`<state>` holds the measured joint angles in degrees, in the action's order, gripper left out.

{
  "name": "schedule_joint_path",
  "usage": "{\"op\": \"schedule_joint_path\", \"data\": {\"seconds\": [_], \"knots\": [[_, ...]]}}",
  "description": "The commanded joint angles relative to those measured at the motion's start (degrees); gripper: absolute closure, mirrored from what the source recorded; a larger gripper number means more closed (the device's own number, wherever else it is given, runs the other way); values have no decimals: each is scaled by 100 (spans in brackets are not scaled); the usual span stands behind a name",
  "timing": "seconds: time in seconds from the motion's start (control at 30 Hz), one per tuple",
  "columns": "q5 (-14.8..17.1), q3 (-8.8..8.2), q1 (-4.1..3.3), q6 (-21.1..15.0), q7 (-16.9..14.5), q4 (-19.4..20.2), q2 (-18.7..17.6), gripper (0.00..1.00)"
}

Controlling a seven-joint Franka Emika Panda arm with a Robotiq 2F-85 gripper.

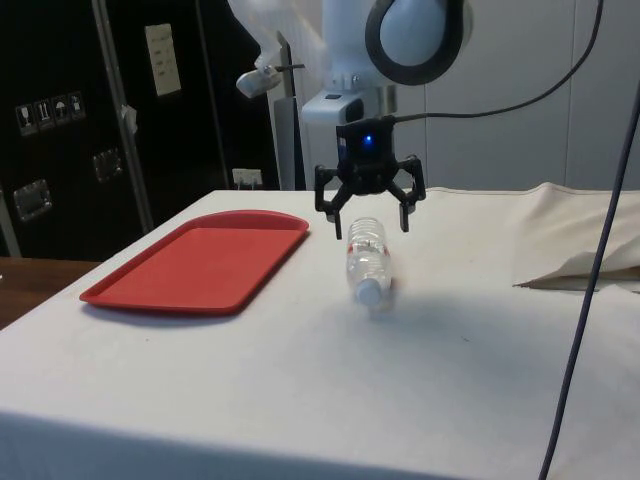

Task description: Place the bottle upright on the tray.

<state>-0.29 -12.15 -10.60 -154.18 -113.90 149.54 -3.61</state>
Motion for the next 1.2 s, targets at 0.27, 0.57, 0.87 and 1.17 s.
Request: {"op": "schedule_joint_path", "data": {"seconds": [0.27, 0.57, 0.87, 1.17], "knots": [[-722, -57, -6, -109, 567, -29, -46, 0], [-1014, -23, -6, -29, 848, -29, -29, 0], [-922, -6, -11, 6, 785, -17, -17, 0], [-1169, -46, -17, -17, 957, -63, -80, 0]]}}
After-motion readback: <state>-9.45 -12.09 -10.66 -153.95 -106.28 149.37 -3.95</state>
